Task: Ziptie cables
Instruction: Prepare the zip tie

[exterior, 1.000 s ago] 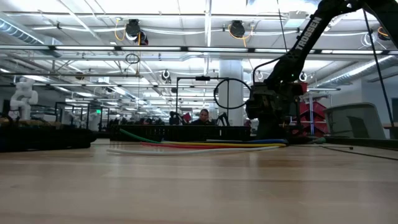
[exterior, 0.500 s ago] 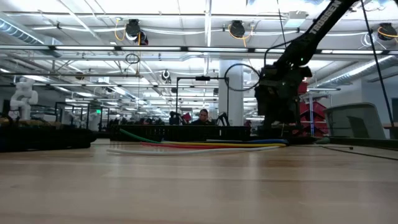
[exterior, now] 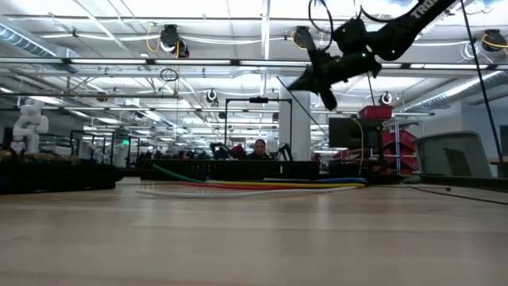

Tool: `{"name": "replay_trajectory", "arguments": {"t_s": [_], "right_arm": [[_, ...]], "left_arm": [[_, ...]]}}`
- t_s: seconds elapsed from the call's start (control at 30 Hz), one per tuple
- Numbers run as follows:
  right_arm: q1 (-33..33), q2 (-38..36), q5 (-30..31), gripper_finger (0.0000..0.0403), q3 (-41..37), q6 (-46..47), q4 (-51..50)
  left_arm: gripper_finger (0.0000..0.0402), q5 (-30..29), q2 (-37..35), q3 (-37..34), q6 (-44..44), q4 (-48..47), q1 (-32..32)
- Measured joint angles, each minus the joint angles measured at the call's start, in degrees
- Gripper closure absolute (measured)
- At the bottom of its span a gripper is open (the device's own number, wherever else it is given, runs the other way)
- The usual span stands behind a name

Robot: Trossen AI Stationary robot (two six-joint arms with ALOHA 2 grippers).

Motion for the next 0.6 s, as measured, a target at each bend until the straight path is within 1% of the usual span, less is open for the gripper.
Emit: {"name": "replay_trajectory", "arguments": {"t_s": [0.07,0.17,0.27,0.33,0.4,0.47,0.6], "right_arm": [[2.6,0.0,2.9,0.0403,0.0,1.7,4.5],[6.8,0.0,8.8,0.0403,0.0,3.5,10.4],[10.7,0.0,14.6,0.0403,0.0,3.9,16.4],[12.8,0.0,18.7,0.0403,0.0,4.8,20.3],[14.5,0.1,22.2,0.0403,0.0,5.7,24.3],[16.0,0.1,24.4,0.0403,0.0,5.7,26.6],[18.6,0.1,25.1,0.0403,0.0,5.7,25.9]], "left_arm": [[0.0353,0.4,0.0,-0.8,1.8,0.0,0.0],[0.0353,1.4,0.1,-2.9,2.8,0.2,0.0],[0.0353,1.6,0.2,-6.5,2.8,0.1,0.0],[0.0353,3.8,0.1,-10.0,2.6,1.8,0.0],[0.0353,7.2,-0.5,-15.1,-0.3,6.8,0.0],[0.0353,11.0,-1.5,-21.8,-4.2,15.3,0.0],[0.0353,15.4,-3.3,-36.2,-15.4,33.6,0.0]]}}
